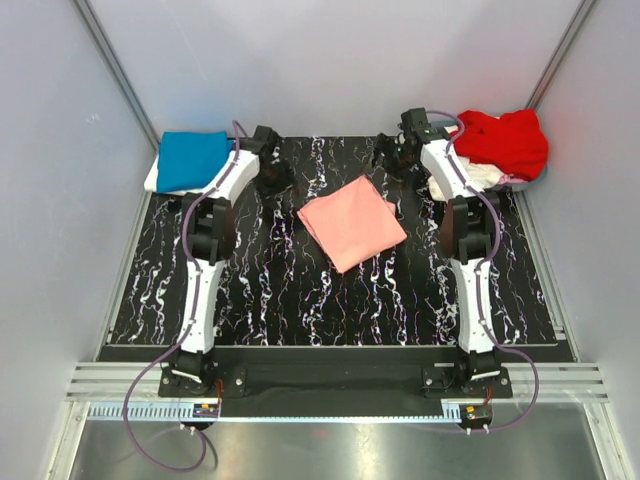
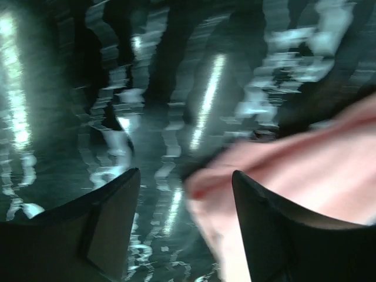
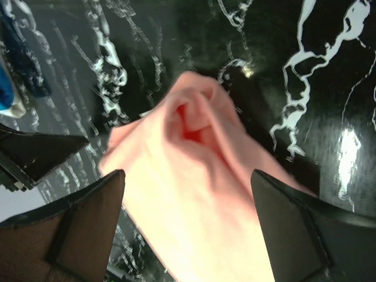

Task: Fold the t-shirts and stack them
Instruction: Fold the tshirt

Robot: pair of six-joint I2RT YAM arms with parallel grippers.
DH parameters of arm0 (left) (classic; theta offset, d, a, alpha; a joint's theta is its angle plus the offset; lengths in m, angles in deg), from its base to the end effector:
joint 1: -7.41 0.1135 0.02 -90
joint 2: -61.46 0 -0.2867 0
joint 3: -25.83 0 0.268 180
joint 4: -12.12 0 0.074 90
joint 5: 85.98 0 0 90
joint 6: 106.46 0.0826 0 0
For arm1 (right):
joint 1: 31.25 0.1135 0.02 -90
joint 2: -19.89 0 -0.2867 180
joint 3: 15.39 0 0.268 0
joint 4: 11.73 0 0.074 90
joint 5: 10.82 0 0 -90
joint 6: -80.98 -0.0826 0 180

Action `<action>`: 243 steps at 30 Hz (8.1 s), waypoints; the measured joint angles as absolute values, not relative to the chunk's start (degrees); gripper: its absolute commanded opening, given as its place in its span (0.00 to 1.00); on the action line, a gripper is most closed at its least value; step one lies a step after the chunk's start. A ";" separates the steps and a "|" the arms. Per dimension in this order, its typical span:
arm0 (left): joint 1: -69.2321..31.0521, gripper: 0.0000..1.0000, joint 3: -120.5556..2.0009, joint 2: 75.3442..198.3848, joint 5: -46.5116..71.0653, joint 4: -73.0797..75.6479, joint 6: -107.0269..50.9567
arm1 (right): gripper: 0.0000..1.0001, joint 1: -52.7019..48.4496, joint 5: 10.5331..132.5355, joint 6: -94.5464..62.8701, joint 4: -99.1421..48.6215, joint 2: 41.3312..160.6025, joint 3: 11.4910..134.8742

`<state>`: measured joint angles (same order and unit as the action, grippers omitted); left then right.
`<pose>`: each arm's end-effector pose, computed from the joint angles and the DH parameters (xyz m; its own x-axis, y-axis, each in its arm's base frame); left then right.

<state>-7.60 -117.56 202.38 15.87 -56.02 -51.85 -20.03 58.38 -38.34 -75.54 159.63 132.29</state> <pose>0.5501 -0.1651 0.1647 -0.9116 -0.3424 -0.2275 -0.2364 0.8894 -0.3911 0.5721 0.1434 0.2106 -0.8927 0.2896 -0.3453 0.0686 0.8446 0.5310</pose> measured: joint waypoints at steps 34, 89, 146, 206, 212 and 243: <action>-9.69 0.65 -63.01 154.62 14.41 -47.95 -51.13 | 0.81 -17.01 51.71 -39.13 -54.40 115.76 60.51; -10.31 0.71 -42.79 114.21 -12.85 -55.39 -40.99 | 0.00 -21.71 47.03 -31.22 -55.01 137.97 86.06; -8.36 0.70 -42.83 117.90 -11.73 -55.30 -42.32 | 0.68 -8.95 48.39 -31.61 -65.05 144.70 94.52; -8.82 0.63 -33.35 123.41 1.91 -40.94 -52.57 | 0.00 -8.12 35.69 -44.18 -40.28 131.61 65.88; -8.82 0.63 -33.35 123.30 1.88 -40.92 -52.57 | 0.00 -14.22 26.86 -47.57 -29.18 133.27 56.44; -8.82 0.63 -38.11 133.12 7.22 -32.96 -54.15 | 0.43 -19.66 45.40 -29.69 -61.46 120.15 67.35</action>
<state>-8.82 -38.11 133.12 7.22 -32.96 -54.15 -19.66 45.40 -29.69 -61.46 120.15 67.35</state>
